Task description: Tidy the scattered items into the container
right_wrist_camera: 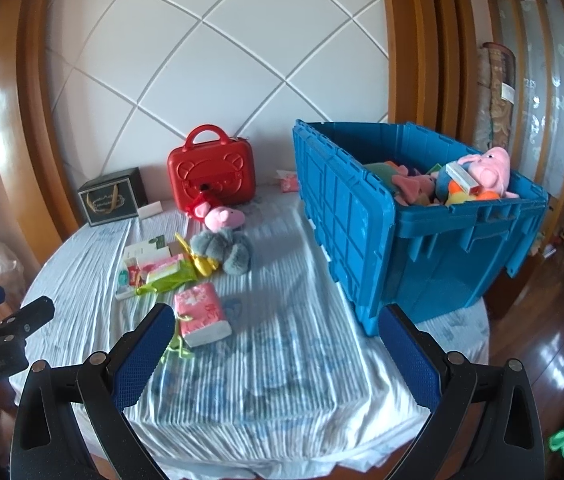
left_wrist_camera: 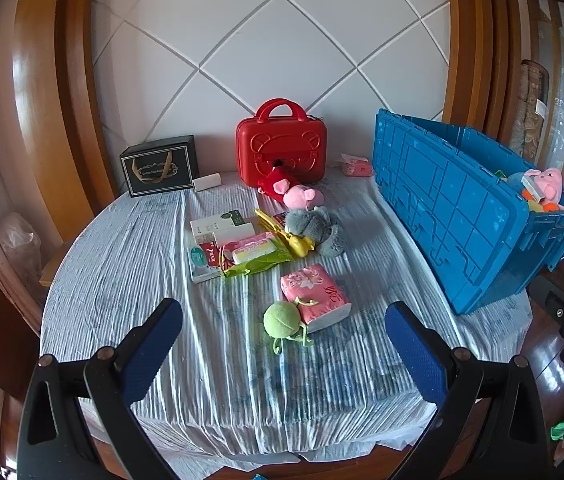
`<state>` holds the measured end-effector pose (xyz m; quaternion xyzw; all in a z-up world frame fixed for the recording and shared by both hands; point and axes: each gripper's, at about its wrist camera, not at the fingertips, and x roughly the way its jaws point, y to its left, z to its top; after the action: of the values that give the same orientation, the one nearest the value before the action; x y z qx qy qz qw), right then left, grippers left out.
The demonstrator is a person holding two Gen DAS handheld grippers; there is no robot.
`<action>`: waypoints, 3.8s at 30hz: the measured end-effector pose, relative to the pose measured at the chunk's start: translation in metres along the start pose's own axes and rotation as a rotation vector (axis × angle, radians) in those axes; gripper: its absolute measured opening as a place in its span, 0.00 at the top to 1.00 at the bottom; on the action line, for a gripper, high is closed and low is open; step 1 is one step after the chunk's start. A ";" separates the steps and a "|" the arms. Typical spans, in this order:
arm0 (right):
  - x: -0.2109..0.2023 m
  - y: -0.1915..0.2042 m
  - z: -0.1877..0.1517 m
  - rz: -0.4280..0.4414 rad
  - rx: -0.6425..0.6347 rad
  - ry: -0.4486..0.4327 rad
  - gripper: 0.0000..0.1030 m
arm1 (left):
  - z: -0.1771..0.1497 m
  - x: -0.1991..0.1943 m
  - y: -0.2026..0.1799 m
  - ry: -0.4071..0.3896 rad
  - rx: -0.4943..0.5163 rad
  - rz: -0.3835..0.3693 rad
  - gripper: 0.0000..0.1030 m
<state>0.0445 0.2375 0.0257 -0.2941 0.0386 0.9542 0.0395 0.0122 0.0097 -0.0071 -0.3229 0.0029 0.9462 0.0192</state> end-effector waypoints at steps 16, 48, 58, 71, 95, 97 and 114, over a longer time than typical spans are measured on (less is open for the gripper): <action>0.014 -0.013 -0.002 0.035 -0.010 0.027 0.00 | -0.005 0.007 -0.008 0.010 -0.021 0.034 0.00; 0.272 0.075 -0.049 0.114 -0.115 0.484 0.00 | -0.077 0.311 0.022 0.495 0.068 -0.040 0.05; 0.319 0.107 -0.057 0.143 -0.170 0.576 0.00 | -0.075 0.329 0.061 0.490 0.005 0.026 0.05; 0.384 0.118 -0.064 0.289 -0.185 0.729 0.00 | -0.072 0.356 0.061 0.524 -0.089 -0.076 0.06; 0.373 0.109 -0.041 0.233 -0.454 0.598 0.00 | -0.065 0.355 0.046 0.521 -0.005 0.075 0.11; 0.377 0.112 -0.041 0.260 -0.494 0.596 0.00 | -0.056 0.349 0.046 0.485 -0.021 0.077 0.11; 0.421 0.096 -0.094 0.322 -0.474 0.550 0.00 | -0.065 0.371 0.048 0.502 -0.133 0.104 0.00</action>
<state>-0.2596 0.1554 -0.2846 -0.5298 -0.1280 0.8163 -0.1914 -0.2433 -0.0263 -0.2850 -0.5476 -0.0379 0.8343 -0.0522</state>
